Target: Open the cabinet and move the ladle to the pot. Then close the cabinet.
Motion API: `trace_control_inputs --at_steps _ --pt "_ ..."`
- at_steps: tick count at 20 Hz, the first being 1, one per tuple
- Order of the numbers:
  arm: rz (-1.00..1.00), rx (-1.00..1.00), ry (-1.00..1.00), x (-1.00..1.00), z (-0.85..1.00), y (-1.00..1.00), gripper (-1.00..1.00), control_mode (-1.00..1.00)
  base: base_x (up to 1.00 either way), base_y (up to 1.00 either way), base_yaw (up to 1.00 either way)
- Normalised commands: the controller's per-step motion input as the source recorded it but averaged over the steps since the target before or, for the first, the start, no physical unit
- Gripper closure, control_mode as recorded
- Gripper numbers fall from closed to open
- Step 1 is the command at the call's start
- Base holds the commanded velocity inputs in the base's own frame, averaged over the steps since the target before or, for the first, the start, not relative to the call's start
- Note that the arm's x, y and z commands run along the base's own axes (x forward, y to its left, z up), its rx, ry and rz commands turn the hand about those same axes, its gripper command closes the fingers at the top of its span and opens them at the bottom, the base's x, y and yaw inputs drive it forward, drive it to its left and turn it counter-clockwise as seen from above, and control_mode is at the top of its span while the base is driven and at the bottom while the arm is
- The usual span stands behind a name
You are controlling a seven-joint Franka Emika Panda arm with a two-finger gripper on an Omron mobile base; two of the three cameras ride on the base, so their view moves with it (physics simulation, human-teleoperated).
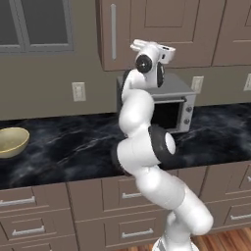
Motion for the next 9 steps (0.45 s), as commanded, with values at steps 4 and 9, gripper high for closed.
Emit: trace_control_inputs --at_steps 4,9 --pt "0.00 0.08 0.15 0.40 0.15 -0.09 -1.00 -1.00 0.00 0.00 0.00" --pt "0.00 0.09 0.13 0.04 0.15 -0.02 -1.00 -1.00 0.00 0.00 0.00"
